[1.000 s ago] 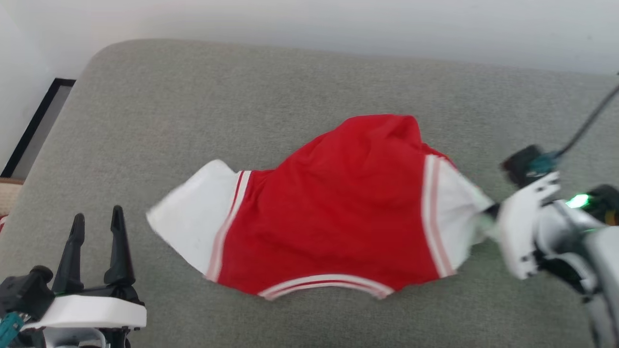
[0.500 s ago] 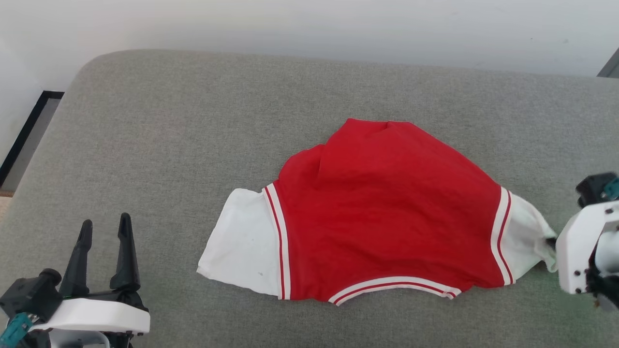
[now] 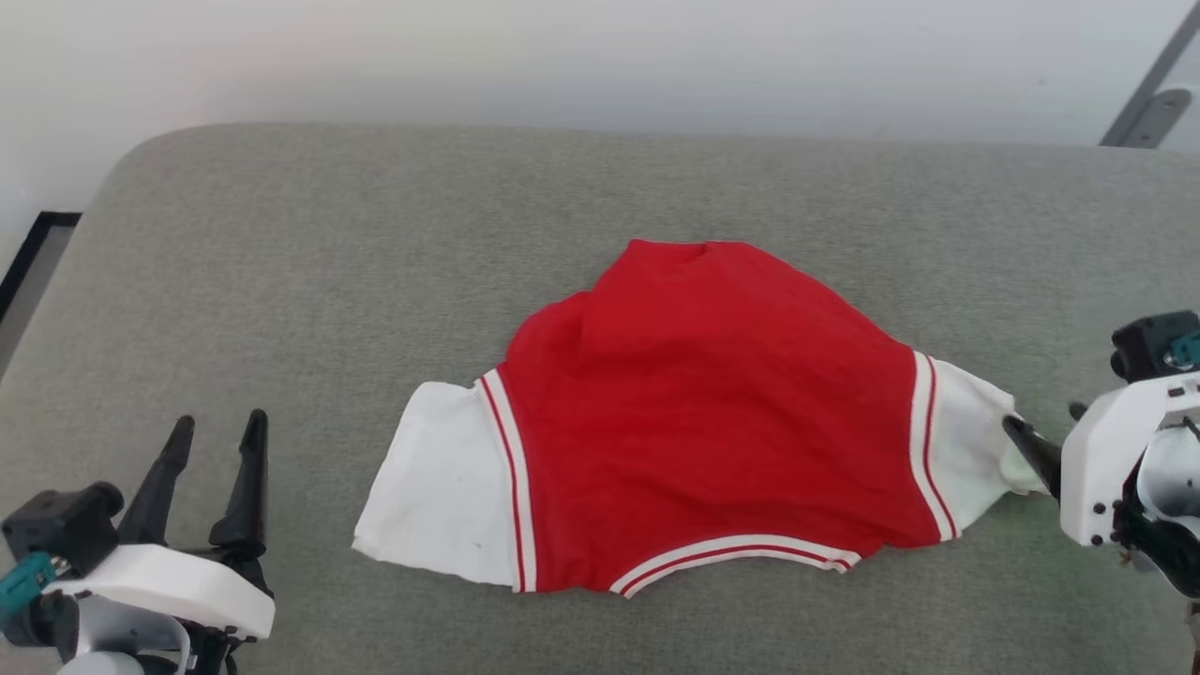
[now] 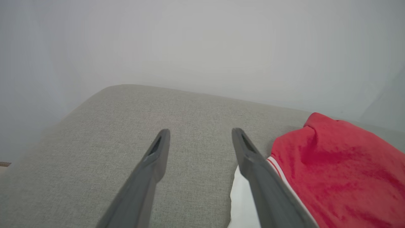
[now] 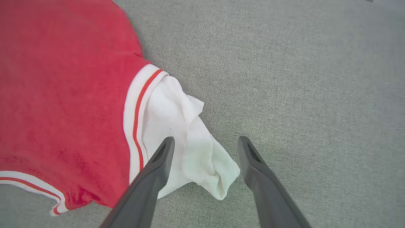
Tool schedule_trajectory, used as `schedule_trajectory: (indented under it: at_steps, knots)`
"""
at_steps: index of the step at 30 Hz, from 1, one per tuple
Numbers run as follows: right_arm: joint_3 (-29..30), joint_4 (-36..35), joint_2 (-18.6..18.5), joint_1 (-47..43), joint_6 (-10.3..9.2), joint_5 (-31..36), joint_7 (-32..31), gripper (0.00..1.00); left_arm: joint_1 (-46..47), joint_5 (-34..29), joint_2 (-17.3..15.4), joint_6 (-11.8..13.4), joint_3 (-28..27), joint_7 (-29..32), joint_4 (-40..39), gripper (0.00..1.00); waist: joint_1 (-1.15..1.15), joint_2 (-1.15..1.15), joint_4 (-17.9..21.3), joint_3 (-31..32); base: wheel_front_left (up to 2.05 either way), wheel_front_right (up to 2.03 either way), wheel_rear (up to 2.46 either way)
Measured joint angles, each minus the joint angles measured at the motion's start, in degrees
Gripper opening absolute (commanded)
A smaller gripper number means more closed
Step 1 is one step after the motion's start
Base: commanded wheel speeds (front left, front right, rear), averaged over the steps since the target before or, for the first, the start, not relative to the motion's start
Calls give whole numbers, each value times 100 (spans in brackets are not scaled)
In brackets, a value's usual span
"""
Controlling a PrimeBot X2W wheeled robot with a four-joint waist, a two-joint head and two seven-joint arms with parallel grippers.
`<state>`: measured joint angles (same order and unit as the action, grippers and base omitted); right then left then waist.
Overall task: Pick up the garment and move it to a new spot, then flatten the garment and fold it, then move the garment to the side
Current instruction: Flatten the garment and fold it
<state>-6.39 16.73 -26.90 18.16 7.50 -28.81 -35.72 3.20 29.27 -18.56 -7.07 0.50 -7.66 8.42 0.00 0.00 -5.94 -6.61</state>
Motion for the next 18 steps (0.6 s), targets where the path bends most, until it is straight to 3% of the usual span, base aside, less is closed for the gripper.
schedule_trajectory:
  at_steps: [9, 18]
  knots:
    - [588, -1195, 388, -361, 0, 338, 633, 100, 1, 400, -490, -9, 309, 1226, -191, 100, 0, 0, 376, -4, 0, 0, 0]
    - [918, -1894, 1176, -594, 0, 971, 2078, 100, 157, 704, -857, 172, 487, 2874, 31, 100, 0, 0, 787, -146, 0, 0, 0]
